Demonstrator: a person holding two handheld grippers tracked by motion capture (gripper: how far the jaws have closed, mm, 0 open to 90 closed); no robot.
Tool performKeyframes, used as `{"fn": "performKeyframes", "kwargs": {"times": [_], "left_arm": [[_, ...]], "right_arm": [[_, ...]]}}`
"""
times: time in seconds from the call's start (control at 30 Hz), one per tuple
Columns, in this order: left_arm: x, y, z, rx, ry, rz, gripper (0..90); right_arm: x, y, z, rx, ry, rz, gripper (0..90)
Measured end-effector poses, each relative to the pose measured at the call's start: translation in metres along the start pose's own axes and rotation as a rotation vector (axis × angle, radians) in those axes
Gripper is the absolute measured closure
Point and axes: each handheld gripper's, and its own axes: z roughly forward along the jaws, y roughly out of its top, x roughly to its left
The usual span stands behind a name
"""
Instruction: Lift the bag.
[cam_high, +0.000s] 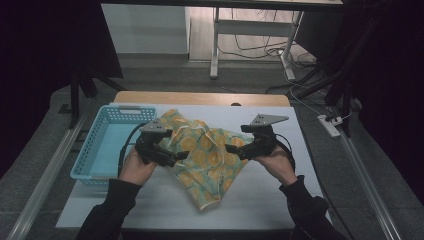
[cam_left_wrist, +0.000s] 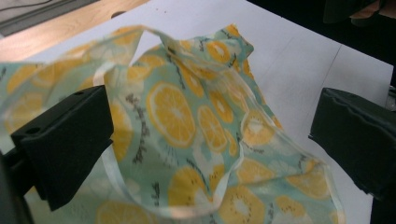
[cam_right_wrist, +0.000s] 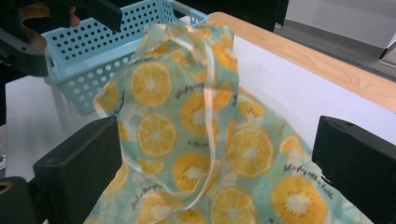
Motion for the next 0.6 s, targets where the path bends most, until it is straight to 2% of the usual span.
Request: {"fn": "performKeyframes", "kwargs": {"times": [0.33,0.6], "left_arm": [[-0.01,-0.025,-0.009,-0.009,-0.008,-0.012,0.0],[-0.019,-0.051,-0.022,0.002,0.02,-0.025,0.0]], "right_arm": [[0.009,-0.029,-0.006,-0.005,-0.025,0.008,0.1],[0.016,-0.054,-0.017,0.005,-0.038,0.026,0.1]]}}
